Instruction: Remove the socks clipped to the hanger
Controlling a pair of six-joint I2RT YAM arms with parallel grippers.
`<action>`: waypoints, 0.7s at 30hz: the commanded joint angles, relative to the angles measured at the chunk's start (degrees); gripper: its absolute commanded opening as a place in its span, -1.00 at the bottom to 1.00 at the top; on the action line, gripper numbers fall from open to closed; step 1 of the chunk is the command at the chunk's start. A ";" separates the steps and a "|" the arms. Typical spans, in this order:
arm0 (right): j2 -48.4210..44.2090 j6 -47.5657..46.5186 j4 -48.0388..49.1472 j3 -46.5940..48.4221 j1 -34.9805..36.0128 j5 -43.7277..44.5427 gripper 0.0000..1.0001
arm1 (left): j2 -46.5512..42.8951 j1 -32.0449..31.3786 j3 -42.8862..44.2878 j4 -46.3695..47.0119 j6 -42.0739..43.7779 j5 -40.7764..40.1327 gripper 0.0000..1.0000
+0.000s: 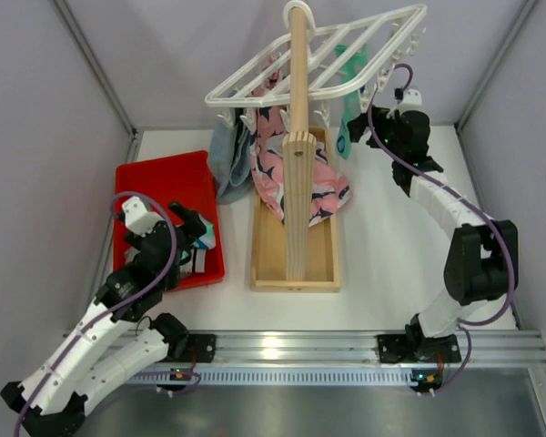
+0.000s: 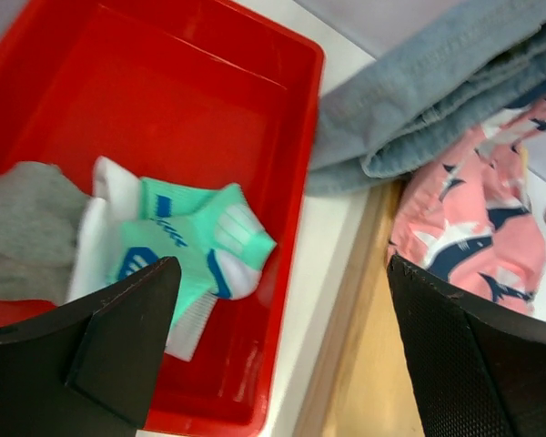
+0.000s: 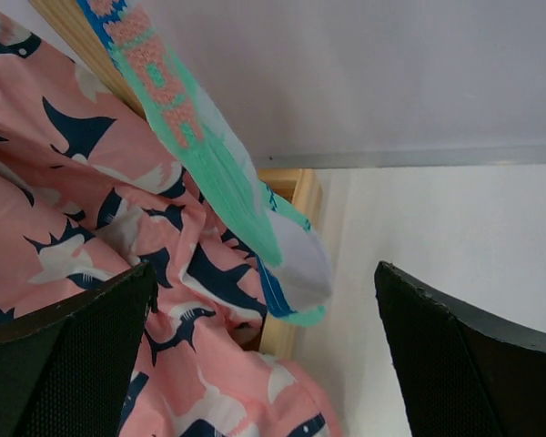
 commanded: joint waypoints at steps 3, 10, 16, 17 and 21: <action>5.59 -0.01 14.87 3.64 -0.53 -7.13 0.87 | 2.60 0.07 -1.22 10.30 -2.24 9.78 0.87; 7.79 5.35 24.64 1.18 -0.62 -14.69 -0.63 | 5.06 0.07 -9.65 33.58 3.21 28.84 0.68; 3.85 15.28 27.45 -2.77 -0.18 -17.42 -1.00 | 12.79 0.07 -14.93 55.12 7.70 42.91 0.73; 1.58 16.42 27.19 -4.52 0.43 -17.25 -1.00 | 14.80 0.07 -14.76 56.71 8.57 43.79 0.73; -4.50 21.34 22.64 -7.52 1.93 -16.46 -1.00 | 27.52 0.07 -12.91 64.18 11.30 46.87 0.81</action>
